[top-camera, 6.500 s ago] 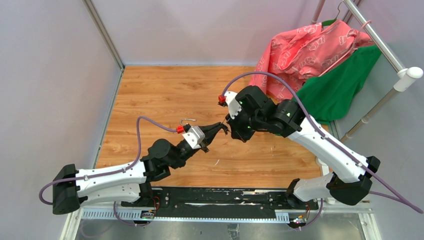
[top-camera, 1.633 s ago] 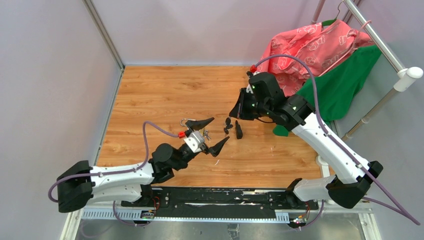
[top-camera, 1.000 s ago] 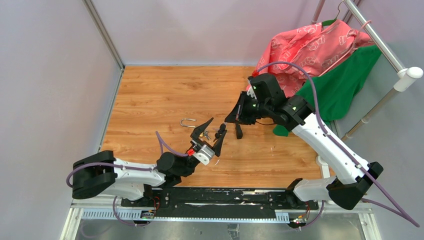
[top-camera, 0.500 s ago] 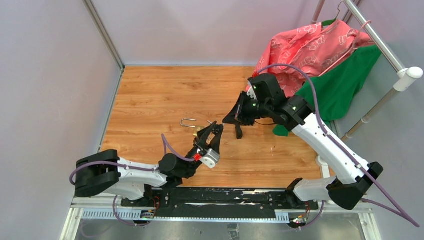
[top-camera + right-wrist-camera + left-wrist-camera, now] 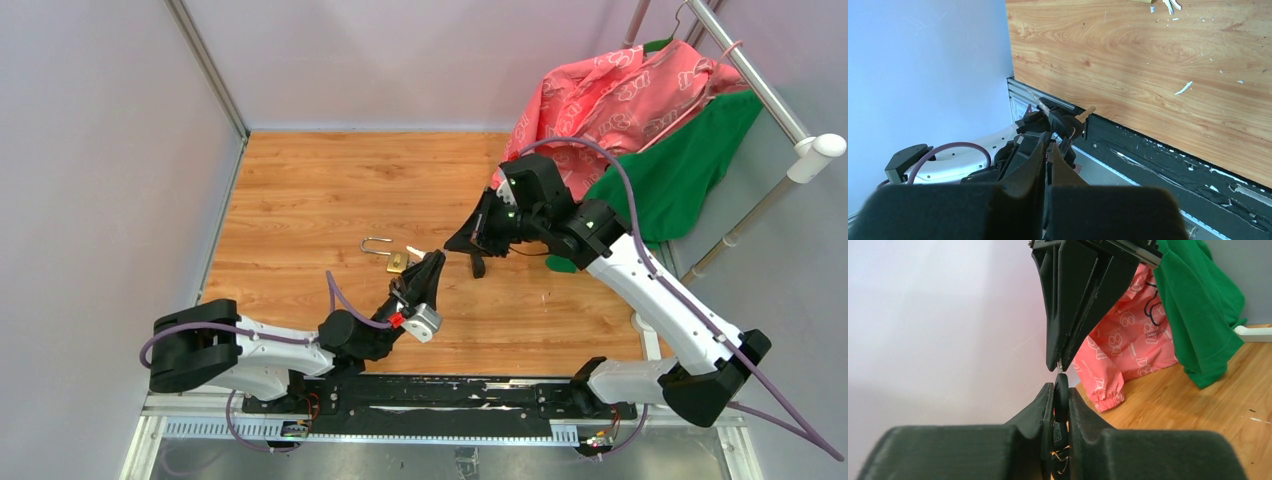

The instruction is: Unlock with the key

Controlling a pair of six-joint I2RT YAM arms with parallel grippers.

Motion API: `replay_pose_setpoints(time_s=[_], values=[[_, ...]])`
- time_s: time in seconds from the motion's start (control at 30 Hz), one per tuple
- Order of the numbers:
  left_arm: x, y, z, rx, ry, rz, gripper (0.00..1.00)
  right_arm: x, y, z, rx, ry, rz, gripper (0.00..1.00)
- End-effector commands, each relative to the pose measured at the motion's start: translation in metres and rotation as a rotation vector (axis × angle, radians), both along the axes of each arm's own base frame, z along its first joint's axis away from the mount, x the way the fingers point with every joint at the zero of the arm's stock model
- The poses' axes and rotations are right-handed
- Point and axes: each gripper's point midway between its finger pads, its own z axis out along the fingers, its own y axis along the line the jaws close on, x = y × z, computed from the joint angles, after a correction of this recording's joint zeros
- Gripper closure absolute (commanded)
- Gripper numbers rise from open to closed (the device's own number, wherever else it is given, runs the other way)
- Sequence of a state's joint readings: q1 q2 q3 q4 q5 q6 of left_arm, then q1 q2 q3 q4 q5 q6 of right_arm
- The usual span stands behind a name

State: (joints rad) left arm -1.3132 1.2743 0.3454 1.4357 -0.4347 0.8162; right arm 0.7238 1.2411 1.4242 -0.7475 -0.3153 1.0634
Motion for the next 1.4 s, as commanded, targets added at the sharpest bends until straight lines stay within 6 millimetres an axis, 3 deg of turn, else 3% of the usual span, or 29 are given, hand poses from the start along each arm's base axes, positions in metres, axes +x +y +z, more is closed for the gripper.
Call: replay_pose_setpoints(time_s=[0.0, 0.13, 0.27, 0.3, 0.37, 0.4, 0.43, 0.6, 0.73, 0.8, 0.9, 1.23, 1.37], values=[[-0.005, 0.006, 0.017, -0.071, -0.021, 0.000, 0.89, -0.006, -0.007, -0.008, -0.011, 0.045, -0.010, 1.00], [-0.005, 0.008, 0.017, -0.072, -0.015, 0.010, 1.00, -0.006, -0.010, -0.010, -0.015, 0.045, -0.028, 1.00], [-0.004, 0.010, 0.016, -0.084, 0.017, 0.009, 1.00, -0.003, -0.011, -0.012, -0.016, 0.026, -0.034, 0.97], [-0.003, 0.011, 0.016, -0.092, 0.037, 0.013, 1.00, 0.000, -0.012, -0.010, -0.012, -0.003, -0.031, 0.84], [0.000, 0.011, 0.013, -0.087, 0.092, 0.021, 1.00, 0.006, -0.017, -0.008, -0.032, -0.068, -0.038, 0.44], [0.002, 0.012, 0.013, -0.099, 0.132, 0.019, 1.00, 0.010, -0.022, -0.005, -0.050, -0.111, -0.044, 0.30], [0.003, 0.012, 0.008, -0.078, 0.160, 0.023, 1.00, 0.015, -0.028, -0.004, -0.076, -0.155, -0.047, 0.24], [0.002, 0.012, -0.002, -0.066, 0.347, 0.003, 1.00, 0.046, -0.075, -0.005, -0.269, -0.335, -0.104, 0.18], [0.001, 0.018, -0.017, -0.016, 0.513, 0.033, 1.00, 0.068, -0.113, -0.037, -0.531, -0.371, -0.129, 0.15], [-0.001, 0.022, -0.021, -0.007, 0.560, 0.035, 1.00, 0.074, -0.123, -0.059, -0.646, -0.345, -0.103, 0.13], [-0.007, 0.028, -0.029, -0.013, 0.605, 0.013, 1.00, 0.081, -0.122, -0.085, -0.726, -0.306, -0.041, 0.12], [-0.016, 0.038, -0.075, 0.011, 0.726, 0.008, 1.00, 0.111, -0.086, -0.165, -0.801, -0.110, 0.142, 0.10], [-0.017, 0.039, -0.085, 0.005, 0.766, 0.023, 1.00, 0.119, -0.082, -0.191, -0.847, -0.030, 0.189, 0.10]])
